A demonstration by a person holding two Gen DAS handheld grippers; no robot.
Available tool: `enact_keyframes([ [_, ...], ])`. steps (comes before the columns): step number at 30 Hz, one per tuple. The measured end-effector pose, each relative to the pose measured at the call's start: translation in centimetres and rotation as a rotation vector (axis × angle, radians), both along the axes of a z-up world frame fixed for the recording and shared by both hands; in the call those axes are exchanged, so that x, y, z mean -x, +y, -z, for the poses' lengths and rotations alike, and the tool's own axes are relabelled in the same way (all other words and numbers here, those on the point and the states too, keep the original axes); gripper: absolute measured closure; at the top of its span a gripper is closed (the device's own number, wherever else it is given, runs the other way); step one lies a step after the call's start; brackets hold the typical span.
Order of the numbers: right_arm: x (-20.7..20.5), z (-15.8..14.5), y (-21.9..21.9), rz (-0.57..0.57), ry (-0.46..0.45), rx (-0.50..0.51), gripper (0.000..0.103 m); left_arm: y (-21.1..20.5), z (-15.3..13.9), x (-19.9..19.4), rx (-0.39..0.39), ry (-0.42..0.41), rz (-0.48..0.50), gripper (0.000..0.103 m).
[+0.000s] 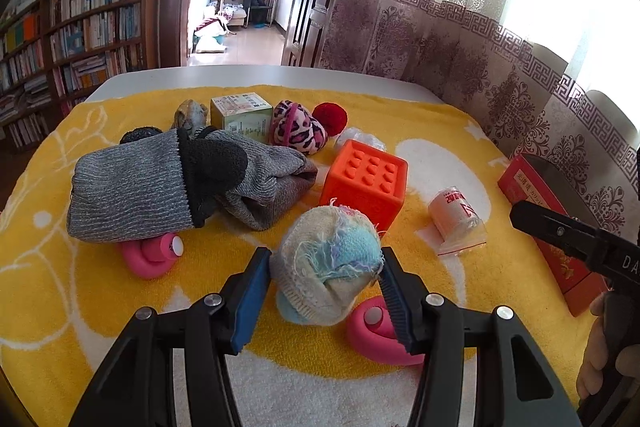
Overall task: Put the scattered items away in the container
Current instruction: 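Grasp the knit yarn ball with the left gripper while the right gripper grasps the white tape roll, then carry the white tape roll into the tin box and open the right gripper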
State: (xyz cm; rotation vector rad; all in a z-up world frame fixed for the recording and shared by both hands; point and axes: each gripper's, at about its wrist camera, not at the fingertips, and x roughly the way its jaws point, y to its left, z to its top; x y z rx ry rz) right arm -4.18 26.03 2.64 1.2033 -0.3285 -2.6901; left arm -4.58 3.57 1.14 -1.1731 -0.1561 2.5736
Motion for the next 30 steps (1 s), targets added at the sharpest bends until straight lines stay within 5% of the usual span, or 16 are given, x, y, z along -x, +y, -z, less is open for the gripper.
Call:
enact_keyframes([
  [12, 3.7, 3.4, -2.4, -0.019, -0.064, -0.072, 0.027, -0.3, 2.3, 2.4, -0.052, -0.087, -0.025, 0.051],
  [14, 3.8, 4.0, -2.8, -0.028, -0.082, -0.099, 0.047, -0.4, 2.3, 2.8, -0.079, -0.099, -0.023, 0.056],
  [17, 3.8, 4.4, -3.1, -0.032, -0.081, -0.13, 0.061, -0.6, 2.3, 2.8, -0.099, -0.099, -0.028, 0.059],
  [30, -0.9, -0.1, -1.2, 0.036, 0.098, -0.118, 0.063, -2.4, -0.7, 0.1, -0.179, 0.008, -0.042, 0.06],
])
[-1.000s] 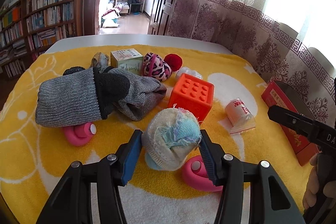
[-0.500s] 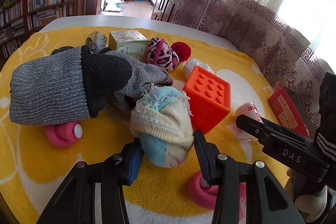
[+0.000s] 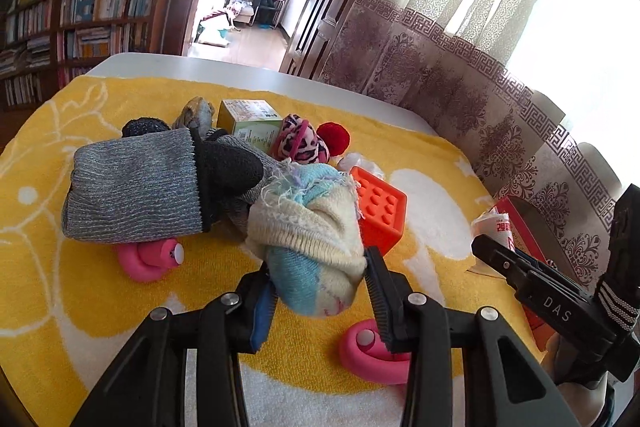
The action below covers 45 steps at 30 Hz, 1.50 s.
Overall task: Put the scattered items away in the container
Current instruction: 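Carry the white tape roll into the tin box and open the right gripper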
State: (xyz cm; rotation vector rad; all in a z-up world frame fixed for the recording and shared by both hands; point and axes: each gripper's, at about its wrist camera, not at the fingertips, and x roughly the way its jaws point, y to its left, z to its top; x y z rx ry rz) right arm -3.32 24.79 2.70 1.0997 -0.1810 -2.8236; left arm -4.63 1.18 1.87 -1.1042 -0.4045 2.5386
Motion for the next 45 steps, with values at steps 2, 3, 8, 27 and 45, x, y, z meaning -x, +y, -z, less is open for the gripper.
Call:
enact_keyframes([
  [2, -0.8, -0.8, 0.9, 0.018, 0.023, 0.006, 0.063, 0.0, -0.3, -0.3, -0.003, 0.012, 0.005, 0.06],
  [3, -1.3, -1.2, 1.3, 0.029, 0.035, 0.01, 0.063, 0.0, -0.3, -0.4, -0.003, 0.014, 0.008, 0.06],
  [8, -3.4, -3.1, 4.8, 0.115, 0.091, 0.007, 0.063, 0.4, -0.2, -0.6, 0.001, 0.01, 0.025, 0.06],
  [27, -7.8, -4.3, 19.7, 0.459, 0.133, 0.004, 0.063, 5.9, -1.9, -3.5, 0.011, 0.046, 0.155, 0.06],
  [45, -10.7, -5.9, 21.6, 0.546, 0.282, 0.02, 0.042, 21.8, -4.8, -5.9, 0.024, 0.046, 0.464, 0.06],
])
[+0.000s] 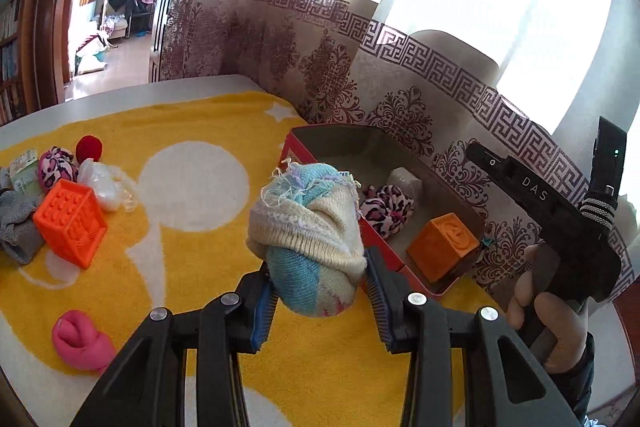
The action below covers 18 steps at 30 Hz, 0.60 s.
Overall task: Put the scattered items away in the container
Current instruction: 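Carry the knit yarn ball into the tin box and open the left gripper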
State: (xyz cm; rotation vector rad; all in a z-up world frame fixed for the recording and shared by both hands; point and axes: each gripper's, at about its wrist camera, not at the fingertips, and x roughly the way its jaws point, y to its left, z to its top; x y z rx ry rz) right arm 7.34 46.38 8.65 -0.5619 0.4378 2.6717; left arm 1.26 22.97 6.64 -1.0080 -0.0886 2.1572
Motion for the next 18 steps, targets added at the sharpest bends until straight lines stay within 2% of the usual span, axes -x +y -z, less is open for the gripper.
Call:
enact_keyframes([
  [8, -2.7, -2.9, 0.4, 0.043, 0.116, -0.036, 0.035, 8.2, -0.7, -0.4, 0.018, 0.026, 0.156, 0.06],
  [15, -2.5, -2.4, 1.2, 0.049, 0.102, -0.017, 0.034, 11.0, 0.6, 0.2, 0.051, -0.007, 0.238, 0.06],
  [18, -2.4, -2.2, 1.4, 0.054, 0.094, -0.009, 0.034, 11.0, 1.3, 0.3, 0.067, -0.032, 0.227, 0.058],
])
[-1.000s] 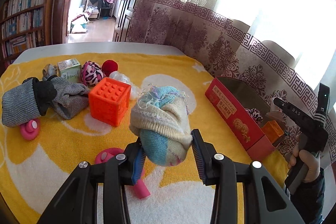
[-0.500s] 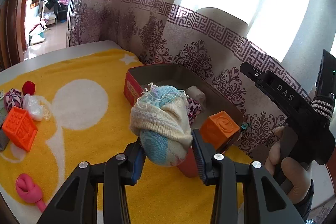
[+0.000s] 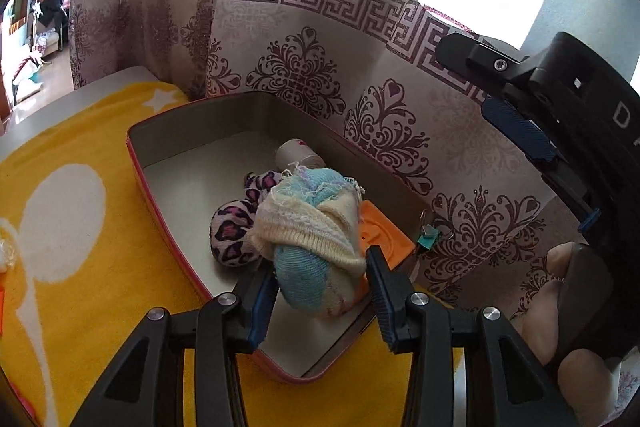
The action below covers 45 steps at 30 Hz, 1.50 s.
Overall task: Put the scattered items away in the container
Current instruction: 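Carry the knit yarn ball into the tin box and open the left gripper, then grasp the pink knotted foam toy with the right gripper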
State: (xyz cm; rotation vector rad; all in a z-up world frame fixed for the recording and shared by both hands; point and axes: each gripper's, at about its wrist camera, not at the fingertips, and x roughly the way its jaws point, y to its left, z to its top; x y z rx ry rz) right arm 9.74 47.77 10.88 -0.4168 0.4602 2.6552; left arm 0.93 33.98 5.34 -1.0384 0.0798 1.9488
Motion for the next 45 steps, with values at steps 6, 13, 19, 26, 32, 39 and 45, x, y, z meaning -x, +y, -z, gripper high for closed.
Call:
enact_keyframes([
  [6, -0.2, 0.0, -0.3, 0.002, -0.003, 0.01, 0.034, -2.0, 0.1, 1.1, -0.021, -0.027, -0.061, 0.054],
  [13, 0.4, 0.2, -2.0, -0.043, -0.019, 0.0, 0.034, -5.3, -1.2, 1.3, -0.033, 0.022, -0.131, 0.054],
  [19, 1.1, 0.5, -4.6, -0.121, -0.029, -0.016, 0.034, -9.2, -0.7, 1.5, -0.019, 0.028, -0.221, 0.046],
  [26, 1.8, 1.4, -8.1, -0.256, -0.073, -0.009, 0.03, -15.6, -0.3, 2.2, -0.035, 0.031, -0.361, 0.032],
  [32, 2.9, 3.2, -12.9, -0.423, -0.149, -0.018, 0.028, -22.4, 1.0, 2.7, -0.039, 0.016, -0.502, 0.032],
  [39, 4.0, 6.0, -18.2, -0.62, -0.25, 0.018, 0.027, -30.4, 1.6, 3.2, -0.031, 0.04, -0.69, 0.032],
  [45, 5.3, 7.7, -20.8, -0.706, -0.322, 0.086, 0.027, -35.9, 2.1, 3.5, -0.053, 0.03, -0.8, 0.032],
])
